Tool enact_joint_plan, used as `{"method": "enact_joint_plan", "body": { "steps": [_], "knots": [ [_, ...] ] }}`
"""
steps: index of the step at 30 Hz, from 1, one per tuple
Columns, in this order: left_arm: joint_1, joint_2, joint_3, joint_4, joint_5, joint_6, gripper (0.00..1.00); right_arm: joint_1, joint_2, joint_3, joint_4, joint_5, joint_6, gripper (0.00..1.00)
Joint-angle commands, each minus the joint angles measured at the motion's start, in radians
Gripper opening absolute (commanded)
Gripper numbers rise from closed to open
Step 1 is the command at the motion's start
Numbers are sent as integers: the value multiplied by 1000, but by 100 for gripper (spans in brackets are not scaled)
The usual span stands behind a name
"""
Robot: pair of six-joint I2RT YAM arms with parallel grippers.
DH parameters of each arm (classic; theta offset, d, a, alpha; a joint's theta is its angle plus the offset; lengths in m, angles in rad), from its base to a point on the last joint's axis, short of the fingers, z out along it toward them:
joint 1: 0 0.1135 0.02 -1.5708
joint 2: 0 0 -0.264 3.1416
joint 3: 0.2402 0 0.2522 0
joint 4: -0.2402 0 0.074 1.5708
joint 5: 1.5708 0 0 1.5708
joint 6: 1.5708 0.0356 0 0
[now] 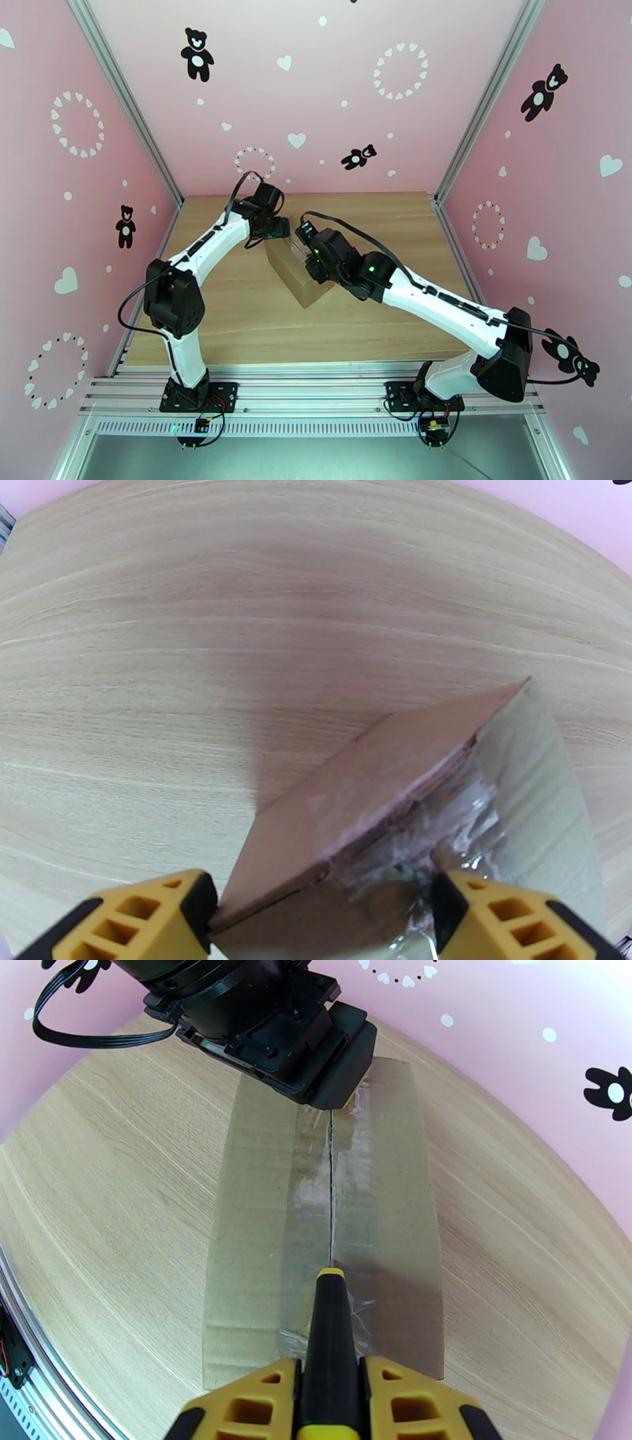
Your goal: Unpack the express box
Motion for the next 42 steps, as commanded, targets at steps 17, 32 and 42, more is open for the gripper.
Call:
{"method": "enact_joint_plan", "body": {
  "steps": [17,32,42],
  "knots": [
    [19,-5,-49,-76,-146,-28,77,29,-55,-18,-88,16,7,0],
    [19,-14,-65,-69,-152,-36,77,39,-61,-20,-91,29,10,0],
    [19,-19,-70,-70,-164,-46,77,43,-77,-18,-99,36,13,0]
  ]
}}
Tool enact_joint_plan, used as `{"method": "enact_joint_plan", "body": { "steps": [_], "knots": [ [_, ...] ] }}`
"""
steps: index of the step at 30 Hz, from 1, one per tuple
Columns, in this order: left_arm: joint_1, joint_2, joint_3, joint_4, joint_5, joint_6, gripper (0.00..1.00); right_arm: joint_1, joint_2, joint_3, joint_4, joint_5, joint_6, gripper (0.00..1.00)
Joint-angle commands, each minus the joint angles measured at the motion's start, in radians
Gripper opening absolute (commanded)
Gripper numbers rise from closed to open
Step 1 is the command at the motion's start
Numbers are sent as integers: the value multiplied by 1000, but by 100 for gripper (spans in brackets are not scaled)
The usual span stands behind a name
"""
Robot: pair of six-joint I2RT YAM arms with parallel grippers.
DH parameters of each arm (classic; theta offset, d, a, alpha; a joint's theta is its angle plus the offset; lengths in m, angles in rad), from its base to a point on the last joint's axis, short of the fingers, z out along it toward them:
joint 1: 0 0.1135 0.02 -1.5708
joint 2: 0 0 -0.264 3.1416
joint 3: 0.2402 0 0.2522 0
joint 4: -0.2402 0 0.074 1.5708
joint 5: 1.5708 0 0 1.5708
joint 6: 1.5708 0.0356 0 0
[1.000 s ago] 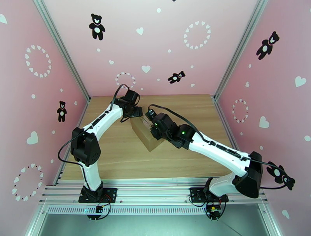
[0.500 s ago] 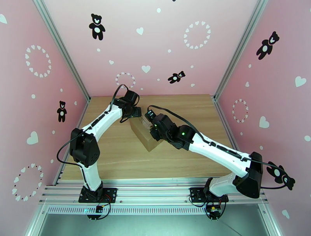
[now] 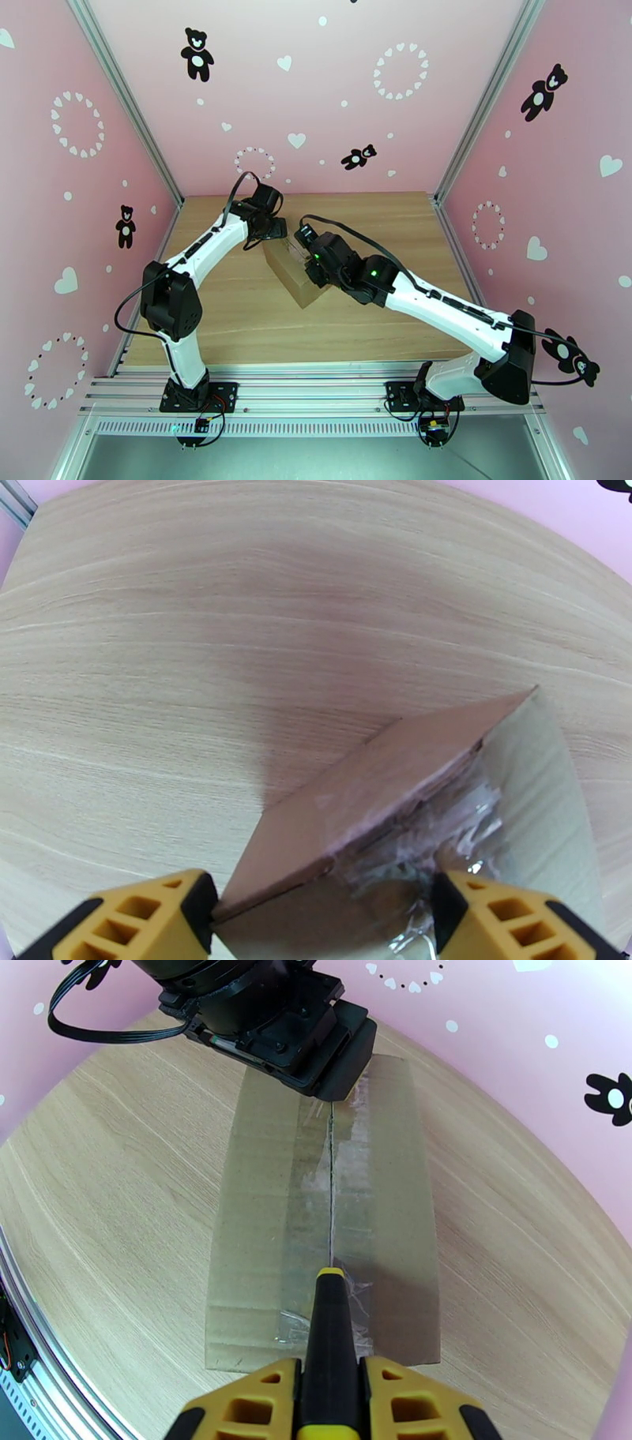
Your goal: Unpack the express box
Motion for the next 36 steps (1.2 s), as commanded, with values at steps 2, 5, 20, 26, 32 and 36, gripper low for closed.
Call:
{"method": "enact_joint_plan", "body": {
  "steps": [2,5,20,26,32,36],
  "knots": [
    [19,6,-40,-70,-121,-13,77,13,-53,-9,-85,16,11,0],
    [20,7,-42,-72,-126,-14,77,16,-57,-9,-86,17,12,0],
    [19,18,-39,-83,-132,-27,77,22,-60,-20,-90,22,20,0],
    [20,18,-39,-84,-135,-31,77,22,-58,-40,-86,19,30,0],
    [19,-1,-43,-78,-119,-36,77,21,-48,-52,-80,17,31,0],
    [19,-40,-55,-38,-73,-22,77,22,-40,-47,-79,17,33,0]
  ]
}}
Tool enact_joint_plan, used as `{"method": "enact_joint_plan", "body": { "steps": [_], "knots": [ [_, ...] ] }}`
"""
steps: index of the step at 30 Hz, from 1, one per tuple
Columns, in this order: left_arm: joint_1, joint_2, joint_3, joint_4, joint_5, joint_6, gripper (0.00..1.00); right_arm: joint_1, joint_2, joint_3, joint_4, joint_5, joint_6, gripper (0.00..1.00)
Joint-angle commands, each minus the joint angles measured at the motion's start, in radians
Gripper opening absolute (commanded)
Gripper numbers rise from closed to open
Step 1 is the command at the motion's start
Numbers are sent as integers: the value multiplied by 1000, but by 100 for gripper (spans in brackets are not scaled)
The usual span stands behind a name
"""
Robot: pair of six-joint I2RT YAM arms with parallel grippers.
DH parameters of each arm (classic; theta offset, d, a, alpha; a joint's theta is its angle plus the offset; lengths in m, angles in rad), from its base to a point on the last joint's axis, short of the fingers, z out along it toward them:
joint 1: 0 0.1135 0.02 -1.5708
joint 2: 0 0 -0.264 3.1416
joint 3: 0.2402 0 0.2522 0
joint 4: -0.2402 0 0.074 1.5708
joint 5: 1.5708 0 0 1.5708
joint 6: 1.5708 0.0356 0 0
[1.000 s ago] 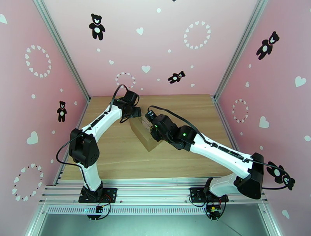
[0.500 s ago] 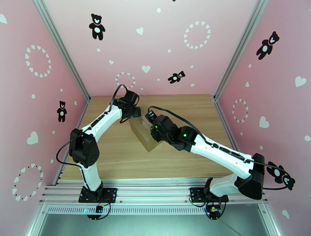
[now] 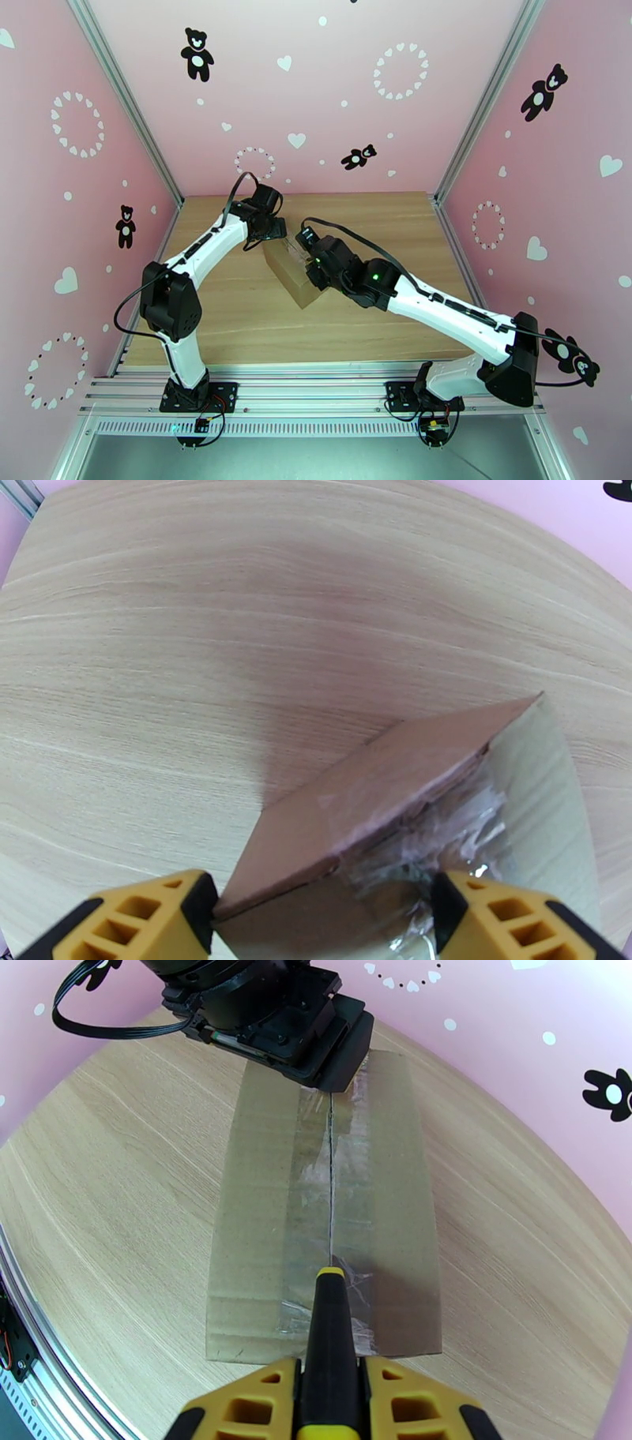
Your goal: Unpack the express box
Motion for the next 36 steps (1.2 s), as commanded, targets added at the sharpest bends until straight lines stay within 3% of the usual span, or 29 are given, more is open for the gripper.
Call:
{"method": "enact_joint_plan", "body": {
  "steps": [1,11,20,24,26,31,36],
  "knots": [
    [19,-38,-39,-37,-54,8,77,9,-16,-17,-90,4,16,0],
    [6,-140,-28,3,68,65,78,9,-7,-11,-74,-12,19,0],
    [-103,-43,106,-121,-33,158,76,9,-8,-8,-67,-20,20,0],
    [-122,-28,139,-125,-9,153,73,9,-10,-9,-66,-20,23,0],
    [-122,-24,145,-124,11,138,69,9,-14,-8,-63,-21,22,0],
    [-122,-4,146,-127,46,88,49,10,-17,-10,-64,-22,24,0],
    [-123,-5,121,-97,79,53,45,10,-26,-16,-63,-17,28,0]
  ]
}}
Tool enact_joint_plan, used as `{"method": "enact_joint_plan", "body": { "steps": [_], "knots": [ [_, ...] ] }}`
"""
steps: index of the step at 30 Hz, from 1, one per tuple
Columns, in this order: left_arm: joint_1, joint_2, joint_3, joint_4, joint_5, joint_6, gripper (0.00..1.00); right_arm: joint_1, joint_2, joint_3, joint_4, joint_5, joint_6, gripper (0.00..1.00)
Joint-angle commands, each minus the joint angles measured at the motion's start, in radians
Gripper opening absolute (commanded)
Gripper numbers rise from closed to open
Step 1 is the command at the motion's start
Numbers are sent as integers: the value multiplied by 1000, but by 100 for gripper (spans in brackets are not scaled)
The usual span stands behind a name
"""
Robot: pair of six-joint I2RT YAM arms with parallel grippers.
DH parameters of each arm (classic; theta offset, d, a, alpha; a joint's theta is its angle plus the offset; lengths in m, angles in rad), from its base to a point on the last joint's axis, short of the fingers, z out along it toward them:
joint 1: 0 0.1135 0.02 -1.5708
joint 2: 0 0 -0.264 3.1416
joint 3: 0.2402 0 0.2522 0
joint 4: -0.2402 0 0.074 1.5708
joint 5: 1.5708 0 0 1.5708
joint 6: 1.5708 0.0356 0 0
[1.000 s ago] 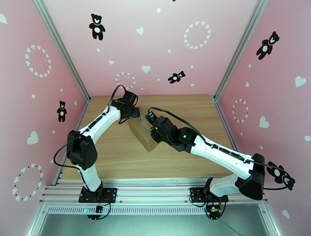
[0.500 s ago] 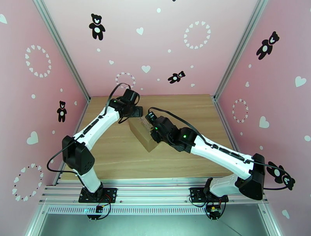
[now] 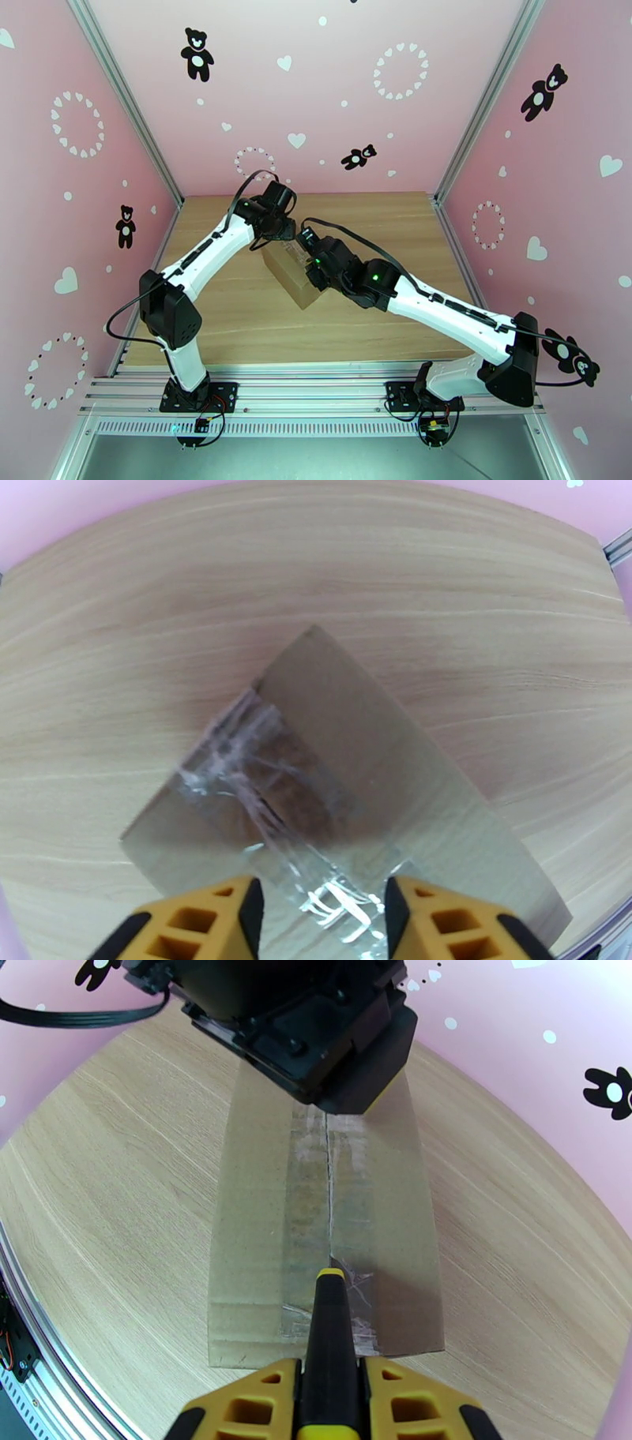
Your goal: Unpack the express box
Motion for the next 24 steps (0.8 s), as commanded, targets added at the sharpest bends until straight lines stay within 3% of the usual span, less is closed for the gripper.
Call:
{"method": "enact_joint_plan", "body": {
  "steps": [1,24],
  "knots": [
    [1,15,-1,14,50,-41,42,4,-24,-18,-62,-14,20,0],
    [0,112,-65,17,0,-119,38,6,-55,-21,-77,3,33,0]
  ]
}}
